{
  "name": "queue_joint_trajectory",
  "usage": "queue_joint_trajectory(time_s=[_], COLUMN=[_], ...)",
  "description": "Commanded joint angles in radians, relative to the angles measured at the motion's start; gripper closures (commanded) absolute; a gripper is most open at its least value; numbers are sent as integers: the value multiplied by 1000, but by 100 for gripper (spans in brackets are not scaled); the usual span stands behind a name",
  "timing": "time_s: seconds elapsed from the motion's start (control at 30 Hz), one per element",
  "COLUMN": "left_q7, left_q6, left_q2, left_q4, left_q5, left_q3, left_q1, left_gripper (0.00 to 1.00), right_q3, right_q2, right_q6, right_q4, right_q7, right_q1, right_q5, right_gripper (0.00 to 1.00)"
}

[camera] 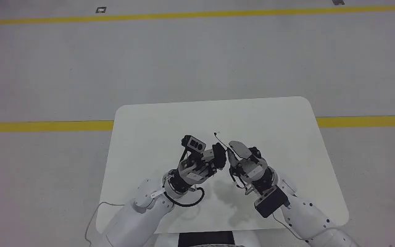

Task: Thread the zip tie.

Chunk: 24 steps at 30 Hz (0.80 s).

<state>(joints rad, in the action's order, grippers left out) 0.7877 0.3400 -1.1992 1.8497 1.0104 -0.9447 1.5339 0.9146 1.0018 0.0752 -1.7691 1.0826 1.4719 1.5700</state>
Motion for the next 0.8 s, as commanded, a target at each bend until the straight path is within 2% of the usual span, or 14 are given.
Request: queue_joint_trajectory(time_s=[0.0,0.03,0.4,0.77], left_q7=[0,0,0,0], left_q6=[0,0,0,0], left_q2=[0,0,0,0], left_q4=[0,0,0,0], left_q5=[0,0,0,0], left_q3=[0,0,0,0], left_q1=[0,0,0,0], left_gripper=[100,100,100,100], right_q3=[-3,-5,-23,-9], right_q2=[-1,-2,-21,-48], right_q6=[3,4,28,41], right_q4=[1,2,19,51], right_q7=[-1,-2,-12,-9], right_q1=[-2,-3,-16,29], right_q5=[0,0,0,0], right_gripper=[96,100,100,100])
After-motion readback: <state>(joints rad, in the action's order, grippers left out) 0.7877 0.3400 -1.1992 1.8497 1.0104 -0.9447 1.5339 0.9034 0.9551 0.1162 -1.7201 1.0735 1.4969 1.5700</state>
